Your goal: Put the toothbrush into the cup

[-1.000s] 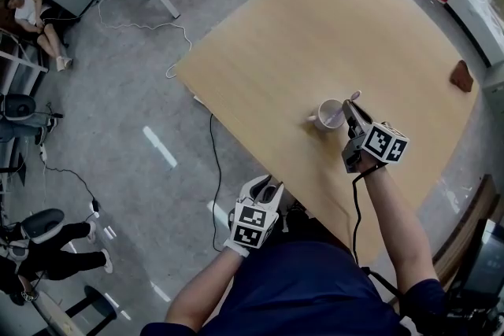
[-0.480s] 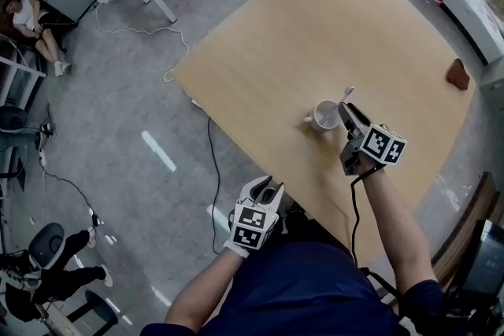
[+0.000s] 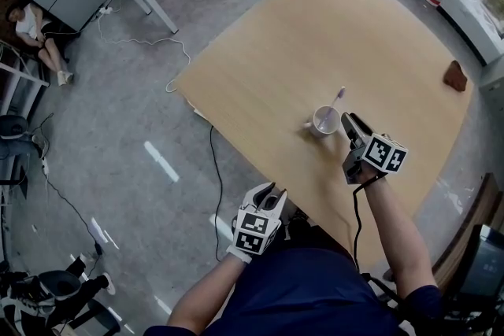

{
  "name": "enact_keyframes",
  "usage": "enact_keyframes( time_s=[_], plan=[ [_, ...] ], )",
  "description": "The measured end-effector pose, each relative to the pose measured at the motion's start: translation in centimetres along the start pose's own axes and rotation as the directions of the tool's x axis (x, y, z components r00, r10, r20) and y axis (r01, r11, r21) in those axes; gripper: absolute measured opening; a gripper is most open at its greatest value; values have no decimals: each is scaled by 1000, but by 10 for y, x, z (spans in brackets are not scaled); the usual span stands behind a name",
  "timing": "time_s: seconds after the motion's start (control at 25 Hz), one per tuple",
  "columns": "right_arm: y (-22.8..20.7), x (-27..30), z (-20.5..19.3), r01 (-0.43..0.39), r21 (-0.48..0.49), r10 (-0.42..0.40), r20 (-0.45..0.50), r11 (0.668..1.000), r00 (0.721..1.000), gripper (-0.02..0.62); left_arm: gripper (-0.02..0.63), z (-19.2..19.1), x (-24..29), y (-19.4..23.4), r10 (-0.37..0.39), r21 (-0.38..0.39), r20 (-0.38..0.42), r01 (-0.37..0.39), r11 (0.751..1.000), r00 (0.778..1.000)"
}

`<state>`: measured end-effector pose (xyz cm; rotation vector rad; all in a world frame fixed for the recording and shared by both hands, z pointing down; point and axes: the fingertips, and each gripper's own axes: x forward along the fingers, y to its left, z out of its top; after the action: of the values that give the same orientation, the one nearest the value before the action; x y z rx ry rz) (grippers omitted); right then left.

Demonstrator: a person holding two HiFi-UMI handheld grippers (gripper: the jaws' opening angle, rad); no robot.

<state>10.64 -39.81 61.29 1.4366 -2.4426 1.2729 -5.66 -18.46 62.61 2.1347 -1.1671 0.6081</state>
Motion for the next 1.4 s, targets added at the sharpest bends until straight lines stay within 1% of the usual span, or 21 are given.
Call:
enact_keyframes(
  time_s=[0.28,0.44,0.64,0.76,0.88,1.04,1.2,1.32,1.4],
  plan=[
    [6,-23,5,2,11,-2,32,1000,999,133,132,6,-3,-10,-17,17,13,17,1000,1000],
    [18,-45,5,-22,22,20,55,1000,998,127,132,11,-1,-21,-39,33,23,38,999,999],
    [48,-79,8,-76,30,73,94,997,993,123,132,27,0,-34,-81,54,57,78,995,995],
    [77,-109,14,-100,22,96,125,995,987,117,132,42,-12,-48,-116,58,84,112,992,990],
    [101,-137,22,-111,-5,110,169,994,979,96,132,61,-24,-61,-149,64,123,142,988,981],
    [117,-167,30,-101,-51,110,231,994,967,37,132,89,-32,-72,-184,55,193,177,983,964],
    [119,-190,30,-63,-102,89,277,993,957,19,132,116,-38,-88,-228,73,250,216,974,941],
    [120,-200,23,-33,-154,76,285,988,956,17,126,129,-41,-101,-262,96,278,244,965,924],
    [126,-205,18,-30,-176,79,279,984,957,17,126,133,-44,-107,-279,107,282,259,960,918]
  ],
)
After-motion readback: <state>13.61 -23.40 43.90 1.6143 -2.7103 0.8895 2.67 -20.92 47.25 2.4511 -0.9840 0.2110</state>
